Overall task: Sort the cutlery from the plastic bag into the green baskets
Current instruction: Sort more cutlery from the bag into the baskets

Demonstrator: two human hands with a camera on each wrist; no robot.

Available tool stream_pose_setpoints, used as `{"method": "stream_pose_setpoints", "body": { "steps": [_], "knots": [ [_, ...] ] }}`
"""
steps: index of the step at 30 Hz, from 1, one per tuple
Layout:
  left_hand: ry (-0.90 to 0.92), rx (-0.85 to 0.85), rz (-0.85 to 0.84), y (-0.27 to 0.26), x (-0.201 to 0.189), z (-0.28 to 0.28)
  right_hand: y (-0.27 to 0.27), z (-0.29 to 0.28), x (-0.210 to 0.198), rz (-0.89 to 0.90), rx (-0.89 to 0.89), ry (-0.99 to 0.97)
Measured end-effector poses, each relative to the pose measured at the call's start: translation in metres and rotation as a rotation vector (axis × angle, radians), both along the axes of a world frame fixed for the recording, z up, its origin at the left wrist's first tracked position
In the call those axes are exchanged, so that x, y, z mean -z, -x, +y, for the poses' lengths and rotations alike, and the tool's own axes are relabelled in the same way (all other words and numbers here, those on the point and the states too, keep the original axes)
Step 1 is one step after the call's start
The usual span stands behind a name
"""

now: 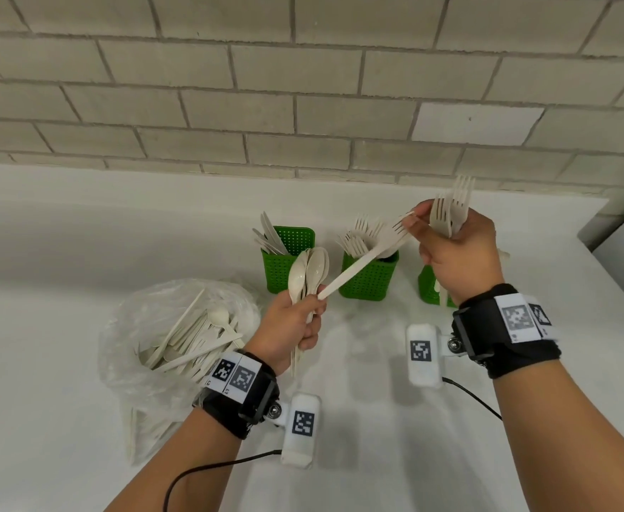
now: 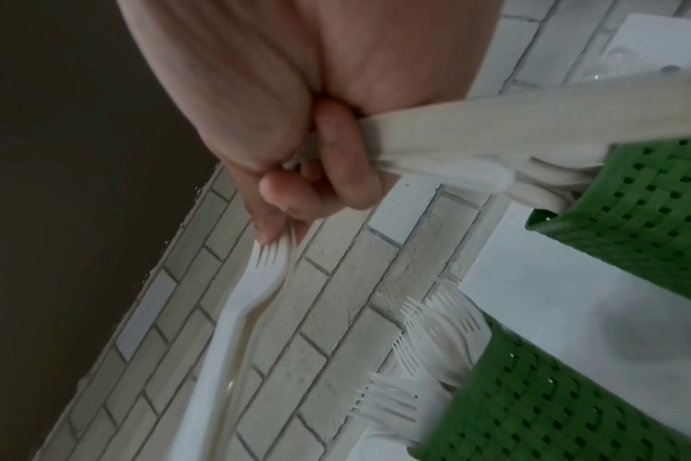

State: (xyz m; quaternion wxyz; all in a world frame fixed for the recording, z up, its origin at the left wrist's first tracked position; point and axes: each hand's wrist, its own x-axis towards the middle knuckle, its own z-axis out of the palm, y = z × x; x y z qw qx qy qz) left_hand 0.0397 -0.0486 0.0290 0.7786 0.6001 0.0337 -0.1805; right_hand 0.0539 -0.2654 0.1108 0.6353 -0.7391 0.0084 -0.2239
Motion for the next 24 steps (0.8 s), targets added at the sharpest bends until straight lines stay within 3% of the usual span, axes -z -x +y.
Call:
{"method": "stream_pose_setpoints", "body": {
  "steps": [6, 12, 18, 24],
  "knots": [
    [0.177, -0.010, 0.102, -0.004, 0.002, 0.008, 0.004, 0.003, -0.005, 0.015, -0.061, 0.045],
    [0.195, 0.253, -0.003, 0.006, -0.013, -0.005, 0.007, 0.027, 0.003, 0.075, -0.222, 0.154],
    [0.161, 0.173, -0.066, 0.007, -0.012, -0.008, 0.004, 0.024, 0.010, 0.078, -0.229, 0.115],
    [0.005, 0.073, -0.220, 0.011, -0.013, -0.018, 0.002, 0.030, 0.015, 0.077, -0.120, 0.129]
  ]
}}
